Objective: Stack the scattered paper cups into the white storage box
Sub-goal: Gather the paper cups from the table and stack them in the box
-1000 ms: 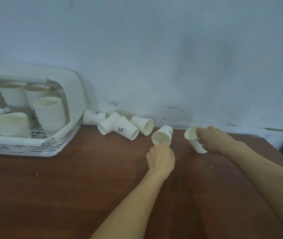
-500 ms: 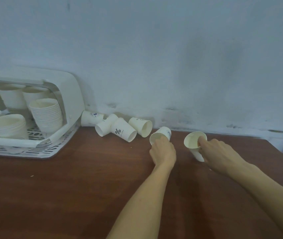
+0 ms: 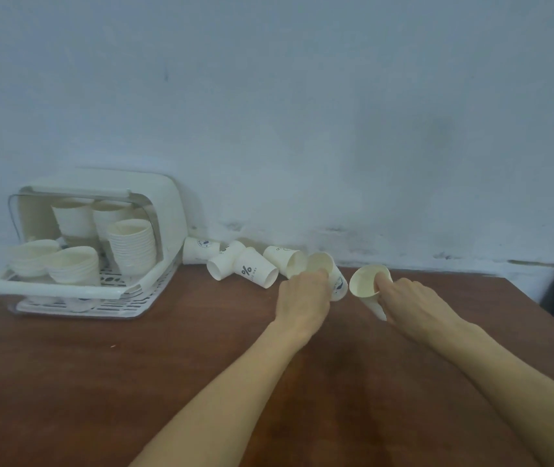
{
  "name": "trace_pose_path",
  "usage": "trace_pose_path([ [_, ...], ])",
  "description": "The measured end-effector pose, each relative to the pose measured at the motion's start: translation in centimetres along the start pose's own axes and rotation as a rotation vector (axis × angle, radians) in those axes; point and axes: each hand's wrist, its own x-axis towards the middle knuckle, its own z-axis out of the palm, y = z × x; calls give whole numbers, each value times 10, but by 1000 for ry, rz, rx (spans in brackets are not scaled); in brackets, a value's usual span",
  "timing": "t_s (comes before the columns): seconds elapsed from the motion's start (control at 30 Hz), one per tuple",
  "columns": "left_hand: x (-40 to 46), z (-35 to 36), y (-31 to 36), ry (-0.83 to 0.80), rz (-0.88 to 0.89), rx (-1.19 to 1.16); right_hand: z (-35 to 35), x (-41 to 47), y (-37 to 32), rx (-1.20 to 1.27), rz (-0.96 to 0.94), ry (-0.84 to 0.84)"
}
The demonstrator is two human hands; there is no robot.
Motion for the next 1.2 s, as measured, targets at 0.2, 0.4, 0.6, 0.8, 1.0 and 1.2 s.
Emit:
trace_pose_path([
  [0.2, -38, -54, -12, 34, 69, -26, -32, -27, -25, 20, -40, 52],
  [0.4, -81, -92, -36, 34, 50, -108, -49, -47, -56, 21, -65, 116],
  [0.6, -121, -120, -77, 53, 33, -79, -62, -54, -97, 0, -114, 186],
  [0.8, -151, -150, -130, 104, 10, -57, -72, -48, -146, 13, -192, 258],
  [1.0, -173, -179, -169, 146, -61, -50, -85, -36, -196, 38, -271, 312],
  [1.2, -193, -202, -203, 186, -120, -30, -95, -21, -246, 51, -347, 347],
])
